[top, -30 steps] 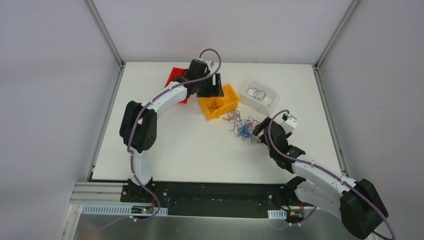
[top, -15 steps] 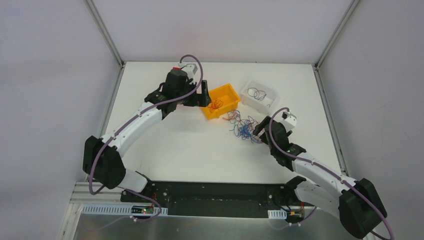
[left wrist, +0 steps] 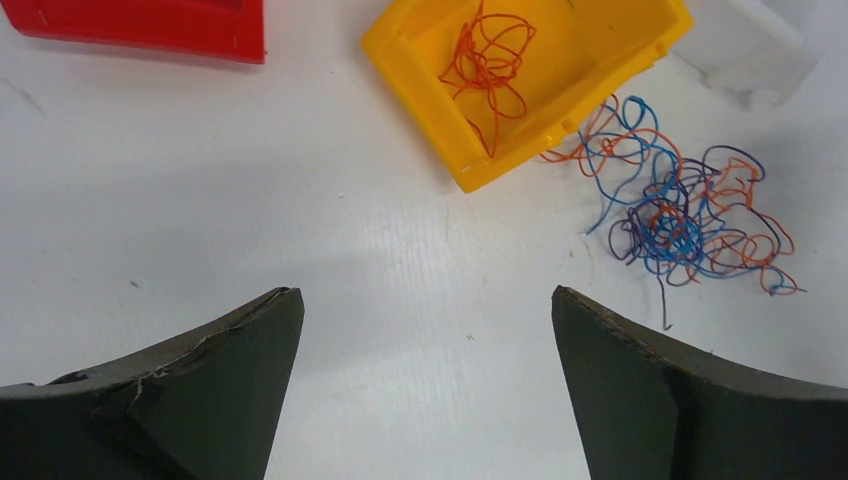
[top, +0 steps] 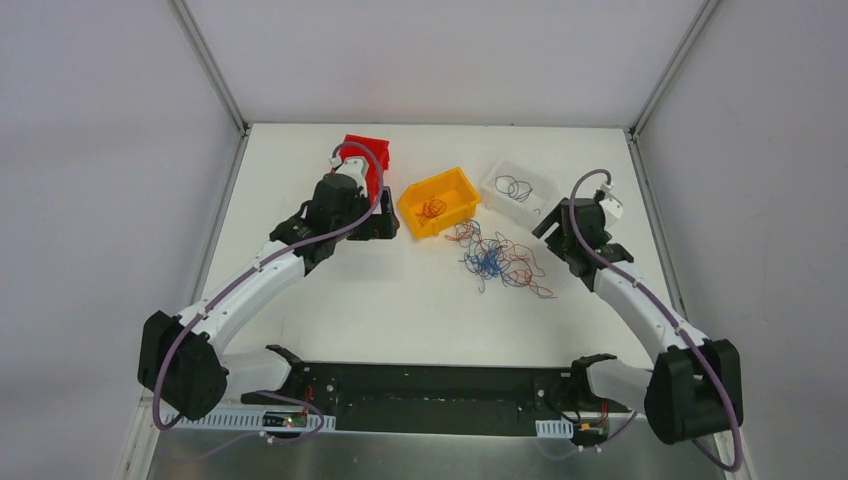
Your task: Untangle the cables
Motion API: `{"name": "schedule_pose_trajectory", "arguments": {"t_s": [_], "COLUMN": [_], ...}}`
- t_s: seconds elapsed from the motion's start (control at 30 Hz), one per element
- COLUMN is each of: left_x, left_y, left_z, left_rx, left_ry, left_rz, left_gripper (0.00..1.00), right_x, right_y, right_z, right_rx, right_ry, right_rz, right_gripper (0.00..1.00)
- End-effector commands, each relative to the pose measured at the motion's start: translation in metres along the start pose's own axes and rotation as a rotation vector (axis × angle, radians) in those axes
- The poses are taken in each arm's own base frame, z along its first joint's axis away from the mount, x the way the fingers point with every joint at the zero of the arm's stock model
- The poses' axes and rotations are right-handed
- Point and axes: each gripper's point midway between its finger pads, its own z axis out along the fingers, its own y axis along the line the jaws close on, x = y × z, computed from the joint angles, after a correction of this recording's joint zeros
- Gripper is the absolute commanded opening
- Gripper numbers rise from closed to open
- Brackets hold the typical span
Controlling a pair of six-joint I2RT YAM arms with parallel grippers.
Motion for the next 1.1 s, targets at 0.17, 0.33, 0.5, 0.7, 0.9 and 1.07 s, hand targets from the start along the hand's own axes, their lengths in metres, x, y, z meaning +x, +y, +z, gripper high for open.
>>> {"name": "schedule_pose_trajectory", "arguments": {"t_s": [0.17,0.33,0.5,0.7,0.9,1.07], "left_x": [0.016,0.027,0.035,0.044,0.056,0.072], "left_y": [-0.048,-0.060,-0.070,-0.084,-0.108,-0.123], "left_z": [-0.032,-0.038,-0.038,-0.039,-0.028,0.000], "left_rx": [0.321,0.381,0.417,0.457,0.497,0.490], "left_ry": [-0.027,-0.042,-0.015,0.004,0.030,0.105], "left_rz": [-0.011,0.026,0.049,0.095,0.125,0.137], "left_gripper": [0.99,0.99,0.99,0.99,0.98,0.96], "right_x": [0.094,0.136,0.161,0.111,0.089,0.091], "right_y": [0.034,0.063,0.106,0.085,0.043,0.025], "right_z": [0.013,-0.010,-0.052,-0.048,-0.033,-0.021], "right_rx": [-0.192,-0.291,-0.472,-0.376,-0.240,-0.158], "right_ry": [0.431,0.518,0.604,0.413,0.351,0.333], "right_rz": [0.056,0.011,0.014,-0.044,-0.106,-0.180], "right_gripper": [0.81,0.82,0.81,0.83,0.83,0.79]}}
